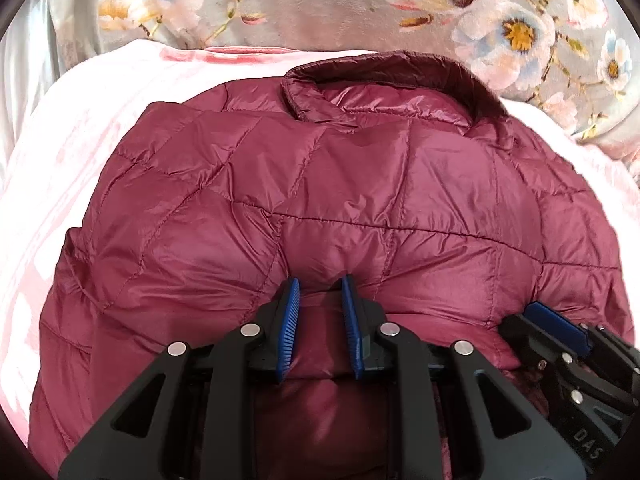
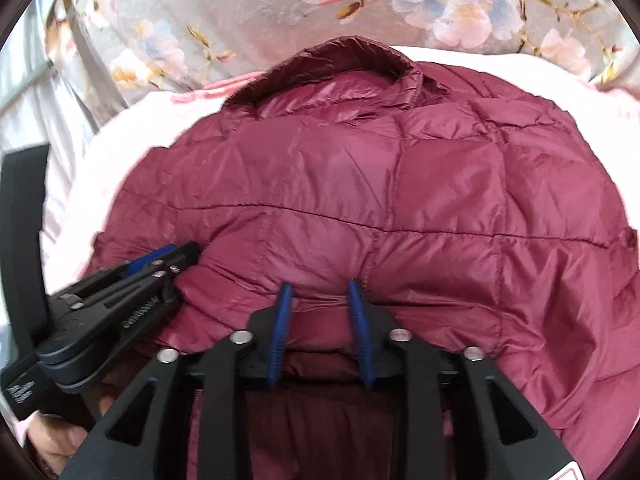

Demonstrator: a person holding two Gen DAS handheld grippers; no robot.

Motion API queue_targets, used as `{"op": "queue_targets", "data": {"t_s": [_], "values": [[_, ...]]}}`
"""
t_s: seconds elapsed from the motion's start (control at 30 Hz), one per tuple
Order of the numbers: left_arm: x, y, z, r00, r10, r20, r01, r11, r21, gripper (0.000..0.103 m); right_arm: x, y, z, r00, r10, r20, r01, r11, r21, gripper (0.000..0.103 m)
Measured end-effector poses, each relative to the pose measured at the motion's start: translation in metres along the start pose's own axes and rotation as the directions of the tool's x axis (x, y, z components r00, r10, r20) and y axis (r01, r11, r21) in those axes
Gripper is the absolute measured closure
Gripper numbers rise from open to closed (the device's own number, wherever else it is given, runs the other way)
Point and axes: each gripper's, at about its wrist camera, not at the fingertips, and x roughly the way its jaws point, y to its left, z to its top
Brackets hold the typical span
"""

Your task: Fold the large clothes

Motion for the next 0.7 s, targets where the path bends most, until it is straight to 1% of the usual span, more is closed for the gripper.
{"op": "queue_targets", "data": {"t_s": [0.03, 0.07, 0.1, 0.13, 0.17, 0.2, 0.23, 0.27, 0.3, 0.33, 0.37, 0.43, 0.47, 0.5, 0.53, 0.57, 0.6, 0.63, 0.67, 0.7], "values": [[-0.001, 0.004, 0.001, 0.999, -0.033, -0.001, 0.033, 0.999, -0.018, 0.074, -0.004, -0.003, 0.002, 1.0, 0.024, 0.0, -0.024, 1.0, 0.017, 0.068], [-0.003, 0.011, 0.004, 0.996, -0.094, -0.012, 0.093, 0.995, -0.045, 0.07, -0.007, -0.005, 0.006, 0.999, 0.047, -0.013, -0.047, 0.998, 0.034, 0.066], [-0.005, 0.017, 0.01, 0.989, -0.142, -0.037, 0.14, 0.988, -0.065, 0.063, -0.01, -0.006, 0.011, 0.997, 0.07, -0.028, -0.069, 0.997, 0.044, 0.066], [-0.006, 0.023, 0.02, 0.982, -0.179, -0.063, 0.174, 0.981, -0.086, 0.06, -0.018, -0.01, 0.025, 0.995, 0.095, -0.031, -0.093, 0.994, 0.049, 0.066], [-0.008, 0.029, 0.032, 0.976, -0.205, -0.073, 0.196, 0.974, -0.115, 0.059, -0.025, -0.012, 0.037, 0.996, 0.088, -0.012, -0.087, 0.995, 0.047, 0.065], [-0.009, 0.035, 0.045, 0.971, -0.229, -0.071, 0.217, 0.965, -0.149, 0.054, -0.032, -0.015, 0.052, 0.997, 0.068, 0.02, -0.069, 0.997, 0.045, 0.055], [-0.01, 0.041, 0.059, 0.964, -0.258, -0.064, 0.242, 0.952, -0.187, 0.045, -0.037, -0.021, 0.073, 0.997, 0.049, 0.053, -0.051, 0.997, 0.054, 0.048], [-0.008, 0.048, 0.077, 0.953, -0.299, -0.052, 0.279, 0.931, -0.236, 0.04, -0.036, -0.028, 0.09, 0.996, 0.053, 0.069, -0.058, 0.996, 0.068, 0.043], [-0.002, 0.053, 0.094, 0.94, -0.337, -0.046, 0.312, 0.909, -0.278, 0.036, -0.032, -0.034, 0.101, 0.995, 0.06, 0.076, -0.067, 0.994, 0.083, 0.043], [0.004, 0.055, 0.104, 0.939, -0.341, -0.05, 0.31, 0.9, -0.306, 0.036, -0.024, -0.041, 0.113, 0.995, 0.068, 0.073, -0.076, 0.991, 0.108, 0.043], [0.013, 0.059, 0.116, 0.939, -0.341, -0.053, 0.303, 0.888, -0.345, 0.036, -0.01, -0.052, 0.127, 0.996, 0.075, 0.05, -0.082, 0.985, 0.153, 0.043], [0.032, 0.062, 0.133, 0.923, -0.38, -0.056, 0.331, 0.861, -0.387, 0.036, 0.017, -0.068, 0.14, 0.995, 0.099, 0.008, -0.098, 0.966, 0.24, 0.043], [0.046, 0.061, 0.139, 0.914, -0.398, -0.073, 0.339, 0.851, -0.4, 0.036, 0.028, -0.071, 0.143, 0.996, 0.092, -0.011, -0.086, 0.962, 0.259, 0.043], [0.06, 0.06, 0.143, 0.906, -0.412, -0.098, 0.339, 0.844, -0.416, 0.037, 0.036, -0.073, 0.143, 0.996, 0.084, -0.024, -0.075, 0.962, 0.262, 0.043], [0.069, 0.06, 0.144, 0.901, -0.418, -0.112, 0.335, 0.837, -0.433, 0.037, 0.05, -0.073, 0.145, 0.997, 0.066, -0.051, -0.051, 0.964, 0.259, 0.043], [0.083, 0.06, 0.144, 0.892, -0.434, -0.129, 0.335, 0.825, -0.455, 0.038, 0.058, -0.071, 0.144, 0.996, 0.059, -0.065, -0.041, 0.967, 0.253, 0.043], [0.092, 0.06, 0.144, 0.886, -0.442, -0.143, 0.331, 0.817, -0.473, 0.042, 0.066, -0.069, 0.145, 0.995, 0.059, -0.083, -0.037, 0.969, 0.244, 0.045], [0.098, 0.059, 0.145, 0.88, -0.452, -0.146, 0.335, 0.808, -0.485, 0.05, 0.074, -0.064, 0.145, 0.993, 0.069, -0.1, -0.044, 0.972, 0.232, 0.05], [0.103, 0.055, 0.148, 0.866, -0.476, -0.15, 0.355, 0.799, -0.486, 0.057, 0.077, -0.062, 0.147, 0.991, 0.082, -0.104, -0.057, 0.973, 0.224, 0.069], [0.105, 0.052, 0.15, 0.859, -0.487, -0.156, 0.366, 0.8, -0.476, 0.074, 0.079, -0.057, 0.15, 0.989, 0.1, -0.105, -0.076, 0.975, 0.21, 0.089]]}}
